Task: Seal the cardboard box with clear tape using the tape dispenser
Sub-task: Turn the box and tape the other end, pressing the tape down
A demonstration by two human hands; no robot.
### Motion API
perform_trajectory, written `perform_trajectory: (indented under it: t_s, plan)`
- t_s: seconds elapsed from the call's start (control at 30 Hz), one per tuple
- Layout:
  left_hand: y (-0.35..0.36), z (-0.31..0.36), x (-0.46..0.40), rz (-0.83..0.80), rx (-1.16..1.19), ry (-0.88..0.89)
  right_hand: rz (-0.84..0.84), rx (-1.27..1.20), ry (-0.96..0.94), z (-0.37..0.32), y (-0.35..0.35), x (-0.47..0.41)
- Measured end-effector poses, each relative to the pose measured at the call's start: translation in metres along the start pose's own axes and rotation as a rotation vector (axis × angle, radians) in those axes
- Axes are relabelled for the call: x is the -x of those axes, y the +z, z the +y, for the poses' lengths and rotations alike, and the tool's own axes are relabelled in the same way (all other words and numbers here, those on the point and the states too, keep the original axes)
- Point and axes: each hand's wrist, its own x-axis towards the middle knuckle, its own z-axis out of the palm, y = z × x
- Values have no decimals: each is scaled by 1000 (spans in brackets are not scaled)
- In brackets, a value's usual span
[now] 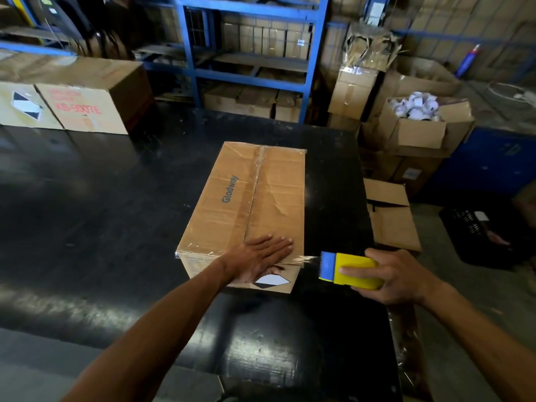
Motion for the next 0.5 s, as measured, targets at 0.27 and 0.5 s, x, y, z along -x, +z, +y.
perform_trajectory:
  t_s: [0.27, 0.5]
  plan:
    - [-5, 4, 0, 5, 36, -40, -38, 149, 27, -18, 54, -32]
    - [-9, 4, -1, -47, 55, -60, -64, 258, 84, -42, 80, -40]
